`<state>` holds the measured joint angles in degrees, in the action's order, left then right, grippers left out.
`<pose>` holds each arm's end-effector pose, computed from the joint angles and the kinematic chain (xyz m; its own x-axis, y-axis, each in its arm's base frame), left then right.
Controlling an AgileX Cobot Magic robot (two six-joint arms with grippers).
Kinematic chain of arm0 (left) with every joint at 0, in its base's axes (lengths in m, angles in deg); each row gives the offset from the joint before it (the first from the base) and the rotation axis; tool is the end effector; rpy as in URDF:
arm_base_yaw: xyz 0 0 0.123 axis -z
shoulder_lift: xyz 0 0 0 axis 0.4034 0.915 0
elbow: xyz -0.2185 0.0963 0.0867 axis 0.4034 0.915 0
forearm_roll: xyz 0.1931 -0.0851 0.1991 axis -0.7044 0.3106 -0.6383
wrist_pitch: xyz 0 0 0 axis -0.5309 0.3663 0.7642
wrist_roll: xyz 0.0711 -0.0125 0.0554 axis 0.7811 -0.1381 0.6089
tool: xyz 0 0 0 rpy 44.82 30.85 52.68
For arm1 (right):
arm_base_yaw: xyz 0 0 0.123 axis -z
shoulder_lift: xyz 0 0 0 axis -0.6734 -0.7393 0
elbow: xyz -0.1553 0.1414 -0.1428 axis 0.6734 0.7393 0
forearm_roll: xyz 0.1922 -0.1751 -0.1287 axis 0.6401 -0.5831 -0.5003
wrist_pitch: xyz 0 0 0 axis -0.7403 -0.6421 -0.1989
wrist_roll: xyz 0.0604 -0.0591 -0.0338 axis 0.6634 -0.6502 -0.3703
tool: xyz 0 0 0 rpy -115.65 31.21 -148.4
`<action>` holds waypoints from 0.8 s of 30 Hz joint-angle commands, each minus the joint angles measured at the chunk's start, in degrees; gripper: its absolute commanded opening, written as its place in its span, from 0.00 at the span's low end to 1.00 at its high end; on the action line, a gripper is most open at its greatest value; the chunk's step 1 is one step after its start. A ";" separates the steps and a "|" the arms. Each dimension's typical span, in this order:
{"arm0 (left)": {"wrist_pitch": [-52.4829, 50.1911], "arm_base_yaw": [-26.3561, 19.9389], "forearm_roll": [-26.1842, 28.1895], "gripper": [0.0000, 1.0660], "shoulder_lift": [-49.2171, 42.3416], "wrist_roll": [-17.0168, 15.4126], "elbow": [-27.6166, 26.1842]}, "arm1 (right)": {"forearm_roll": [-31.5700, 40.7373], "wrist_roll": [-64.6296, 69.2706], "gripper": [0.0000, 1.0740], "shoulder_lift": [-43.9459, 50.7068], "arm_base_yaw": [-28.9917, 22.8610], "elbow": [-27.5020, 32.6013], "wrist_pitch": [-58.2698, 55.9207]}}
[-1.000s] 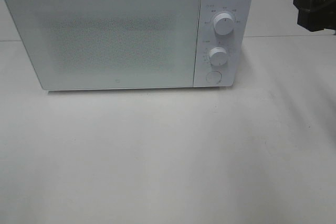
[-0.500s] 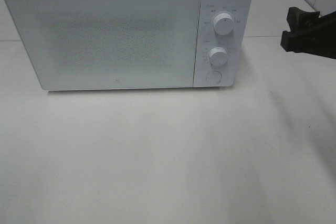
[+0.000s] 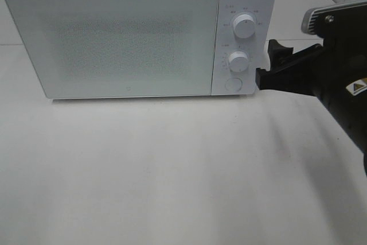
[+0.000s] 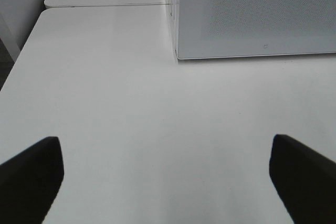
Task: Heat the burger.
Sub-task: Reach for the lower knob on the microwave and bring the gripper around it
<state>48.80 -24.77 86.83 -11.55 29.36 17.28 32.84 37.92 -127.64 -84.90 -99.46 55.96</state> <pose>0.0604 -0.0041 0.2976 -0.4326 0.0404 -0.9007 0.0550 0.9983 0.0184 0.2261 0.1274 0.1368 -0.0316 -0.1438 -0.9891 -0.0392 0.9890 -0.1425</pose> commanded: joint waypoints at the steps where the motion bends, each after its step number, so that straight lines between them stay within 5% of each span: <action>1: -0.23 0.06 0.46 0.94 -1.32 -0.11 0.06 | 2.64 -0.63 0.71 -1.43 -2.41 0.00 2.86; 8: -0.23 0.06 0.46 0.94 -1.32 -0.11 0.06 | 6.02 0.86 0.71 -5.90 -7.79 -1.89 3.27; 24: -0.23 0.06 0.46 0.94 -1.32 -0.11 0.06 | 6.25 4.98 0.71 -15.41 -7.51 -7.51 4.01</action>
<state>48.80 -24.77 86.83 -11.55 29.36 17.28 39.09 42.67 -142.03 -92.46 -105.99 59.11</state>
